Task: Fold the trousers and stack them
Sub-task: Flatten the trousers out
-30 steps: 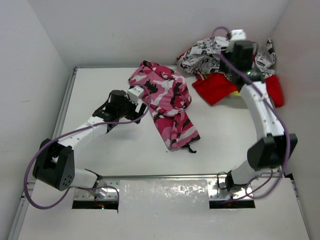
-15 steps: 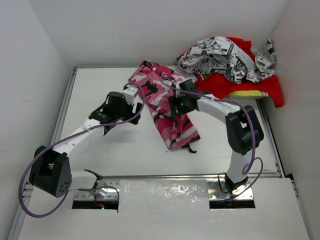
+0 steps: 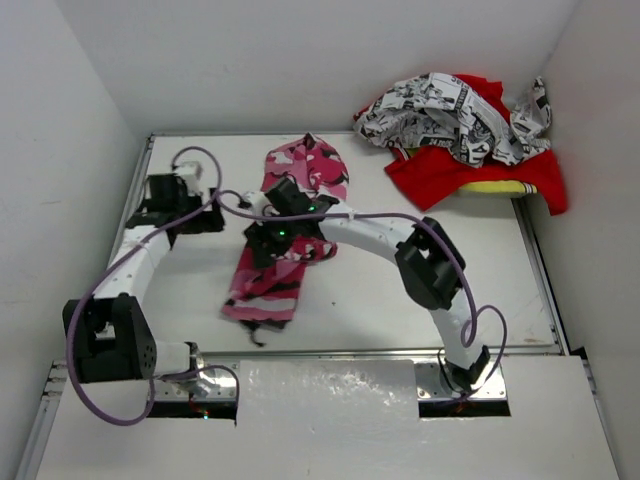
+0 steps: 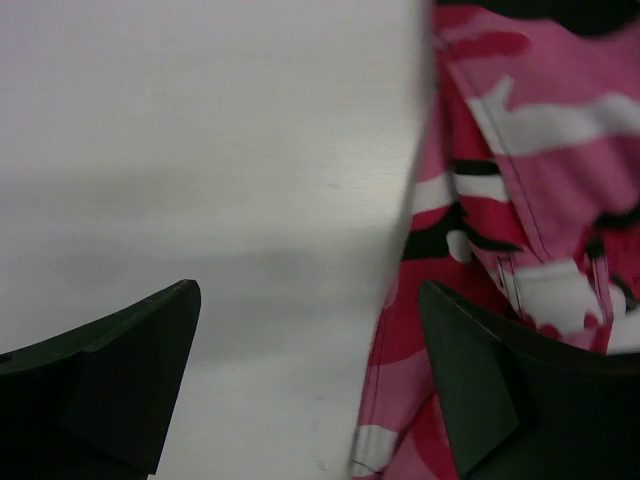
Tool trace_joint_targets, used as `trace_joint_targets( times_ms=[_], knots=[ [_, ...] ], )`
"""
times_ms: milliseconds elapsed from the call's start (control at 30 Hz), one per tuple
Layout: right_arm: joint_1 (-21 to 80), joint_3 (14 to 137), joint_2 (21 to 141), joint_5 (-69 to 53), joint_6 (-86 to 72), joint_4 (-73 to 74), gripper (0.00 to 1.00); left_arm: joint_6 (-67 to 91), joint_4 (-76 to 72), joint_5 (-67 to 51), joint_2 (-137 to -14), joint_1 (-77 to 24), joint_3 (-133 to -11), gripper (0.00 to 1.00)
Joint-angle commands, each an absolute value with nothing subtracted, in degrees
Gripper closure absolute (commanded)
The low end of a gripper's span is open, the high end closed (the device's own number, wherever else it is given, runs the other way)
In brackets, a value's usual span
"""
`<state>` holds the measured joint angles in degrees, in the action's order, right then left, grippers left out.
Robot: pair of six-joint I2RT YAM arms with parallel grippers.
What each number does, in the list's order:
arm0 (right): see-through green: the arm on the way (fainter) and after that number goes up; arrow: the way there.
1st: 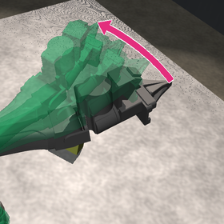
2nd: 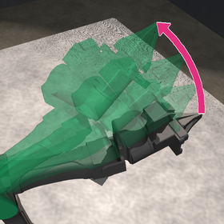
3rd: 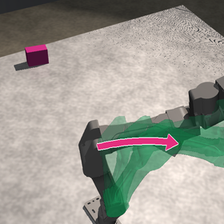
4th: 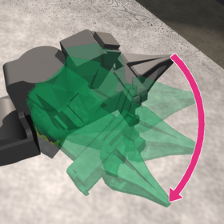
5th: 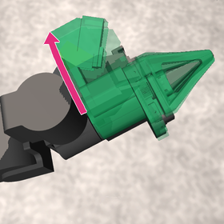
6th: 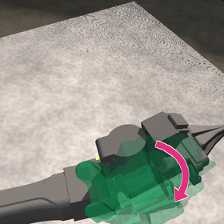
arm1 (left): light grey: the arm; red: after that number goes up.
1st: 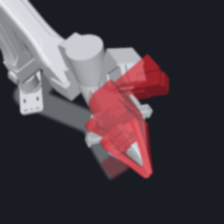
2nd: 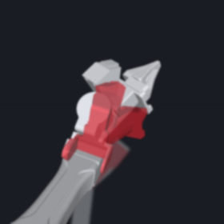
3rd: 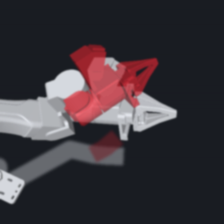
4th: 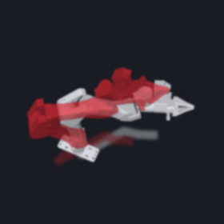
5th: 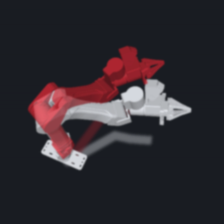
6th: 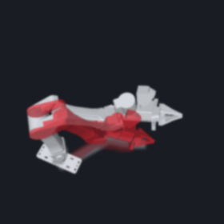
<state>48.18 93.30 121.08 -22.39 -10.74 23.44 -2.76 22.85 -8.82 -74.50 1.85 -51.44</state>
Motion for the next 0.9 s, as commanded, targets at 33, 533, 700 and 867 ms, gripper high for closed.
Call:
trace_joint_targets(
  times_ms=[33, 533, 700, 867],
  knots=[
    [48.43, 105.19, 123.39, -29.29, -16.87, 18.96, 0.30, -8.68, 25.30, -11.78, -74.27, 9.84, -56.95, 0.13],
    [35.87, 81.21, 108.71, 0.27, -32.25, 20.21, 0.18, -48.45, 49.23, -14.07, -64.77, -4.82, -41.15, 0.17],
    [35.51, 84.10, 116.34, -12.10, -33.13, 13.28, 0.21, -44.83, 37.81, -6.27, -68.72, -5.71, -35.25, 0.17],
    [34.90, 84.47, 120.15, -16.70, -37.70, 9.23, 0.51, -42.11, 35.07, -1.86, -72.07, -5.63, -36.38, 0.97]
  ],
)
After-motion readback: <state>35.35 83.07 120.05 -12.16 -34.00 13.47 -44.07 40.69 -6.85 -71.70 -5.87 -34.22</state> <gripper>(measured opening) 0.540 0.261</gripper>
